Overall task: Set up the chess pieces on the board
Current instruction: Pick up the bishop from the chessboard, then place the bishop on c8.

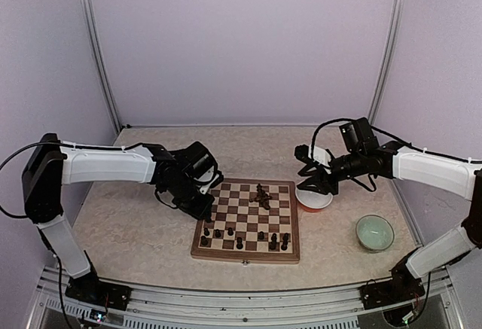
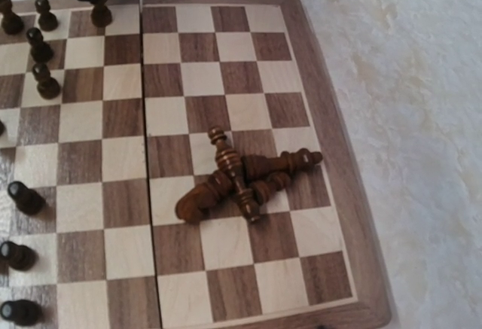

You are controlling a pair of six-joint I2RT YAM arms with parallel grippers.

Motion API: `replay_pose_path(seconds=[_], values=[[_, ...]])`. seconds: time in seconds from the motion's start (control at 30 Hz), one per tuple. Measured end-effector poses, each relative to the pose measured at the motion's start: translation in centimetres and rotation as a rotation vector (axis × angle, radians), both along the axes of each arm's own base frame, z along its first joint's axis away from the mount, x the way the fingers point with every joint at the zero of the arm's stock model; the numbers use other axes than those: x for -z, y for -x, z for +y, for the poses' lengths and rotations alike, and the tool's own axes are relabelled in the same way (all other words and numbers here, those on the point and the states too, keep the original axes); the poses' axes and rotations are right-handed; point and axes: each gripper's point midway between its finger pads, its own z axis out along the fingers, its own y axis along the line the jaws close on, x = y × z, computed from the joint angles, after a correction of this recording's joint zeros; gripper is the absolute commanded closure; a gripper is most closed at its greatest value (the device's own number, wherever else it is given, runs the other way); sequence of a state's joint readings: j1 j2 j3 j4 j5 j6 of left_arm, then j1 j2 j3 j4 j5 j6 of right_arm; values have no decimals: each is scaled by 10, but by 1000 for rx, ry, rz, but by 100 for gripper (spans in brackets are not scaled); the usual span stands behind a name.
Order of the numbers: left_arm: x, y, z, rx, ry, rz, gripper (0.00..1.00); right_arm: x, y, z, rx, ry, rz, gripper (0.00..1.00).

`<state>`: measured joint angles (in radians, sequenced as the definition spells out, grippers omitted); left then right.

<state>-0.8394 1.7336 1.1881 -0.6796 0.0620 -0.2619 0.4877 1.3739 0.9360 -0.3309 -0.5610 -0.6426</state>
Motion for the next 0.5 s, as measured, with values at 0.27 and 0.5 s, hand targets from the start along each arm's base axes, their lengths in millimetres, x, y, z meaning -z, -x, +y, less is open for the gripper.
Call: replay_pose_path(seconds=[0.27, 0.5], values=[[-12, -9, -9, 3, 14, -30, 95, 1, 0, 0, -4, 3, -3, 58], [-63, -5, -39, 53, 94, -109, 95, 3, -1, 0, -6, 10, -5, 58]])
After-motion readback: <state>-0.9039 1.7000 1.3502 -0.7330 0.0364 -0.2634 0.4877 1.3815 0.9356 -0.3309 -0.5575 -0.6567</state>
